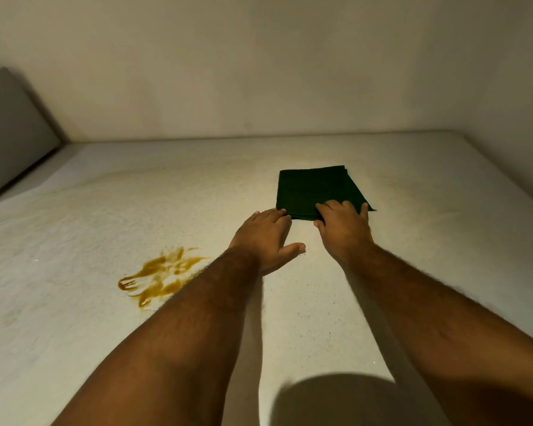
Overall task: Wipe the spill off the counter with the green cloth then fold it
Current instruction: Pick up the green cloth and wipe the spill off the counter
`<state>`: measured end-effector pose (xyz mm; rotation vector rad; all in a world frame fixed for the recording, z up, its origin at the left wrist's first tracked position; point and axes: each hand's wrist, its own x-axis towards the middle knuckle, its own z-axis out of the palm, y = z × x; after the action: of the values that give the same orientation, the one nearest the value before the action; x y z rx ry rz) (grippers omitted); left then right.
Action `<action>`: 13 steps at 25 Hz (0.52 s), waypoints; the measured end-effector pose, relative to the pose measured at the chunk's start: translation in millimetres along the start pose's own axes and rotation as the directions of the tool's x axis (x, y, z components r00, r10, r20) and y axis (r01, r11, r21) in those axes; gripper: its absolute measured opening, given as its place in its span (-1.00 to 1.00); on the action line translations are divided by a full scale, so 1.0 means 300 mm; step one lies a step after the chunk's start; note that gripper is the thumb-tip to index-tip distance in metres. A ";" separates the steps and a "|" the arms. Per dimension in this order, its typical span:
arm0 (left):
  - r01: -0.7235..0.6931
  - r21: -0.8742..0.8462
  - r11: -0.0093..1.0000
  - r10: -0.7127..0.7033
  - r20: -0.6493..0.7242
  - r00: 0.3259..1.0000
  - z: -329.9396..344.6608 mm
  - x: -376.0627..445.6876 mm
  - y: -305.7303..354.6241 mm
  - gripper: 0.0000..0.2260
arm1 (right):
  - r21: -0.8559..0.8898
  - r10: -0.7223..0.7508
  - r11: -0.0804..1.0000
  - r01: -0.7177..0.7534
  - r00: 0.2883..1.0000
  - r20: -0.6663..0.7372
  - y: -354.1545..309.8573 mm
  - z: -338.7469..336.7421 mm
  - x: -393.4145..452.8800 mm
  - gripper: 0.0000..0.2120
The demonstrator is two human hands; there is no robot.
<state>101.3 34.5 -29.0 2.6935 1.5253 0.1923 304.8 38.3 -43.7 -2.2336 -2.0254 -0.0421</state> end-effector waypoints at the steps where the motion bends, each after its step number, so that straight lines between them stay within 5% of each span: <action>1: 0.007 0.001 1.000 -0.007 -0.009 1.000 0.007 0.021 0.002 -0.27 | 0.022 0.001 1.000 0.000 1.000 -0.009 -0.003 0.003 0.022 -0.57; 7: 0.026 -0.063 0.998 -0.029 -0.053 0.998 -0.003 0.046 -0.014 -0.43 | 0.020 -0.026 0.999 0.026 1.000 -0.010 -0.034 0.014 0.157 -0.59; 10: 0.078 -0.128 0.989 -0.087 -0.058 0.995 -0.025 0.003 -0.095 -0.31 | 0.548 0.086 0.833 -0.070 0.996 -0.003 -0.071 -0.096 0.151 -0.90; 13: 0.182 -0.291 0.939 -0.229 -0.137 0.964 -0.049 -0.045 -0.153 -0.16 | 0.749 0.022 0.663 0.004 0.999 -0.025 -0.121 -0.242 0.155 -0.78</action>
<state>53.6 46.2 -20.1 2.3348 1.6696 0.5916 278.0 79.6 35.8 -1.6689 -1.5691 0.6435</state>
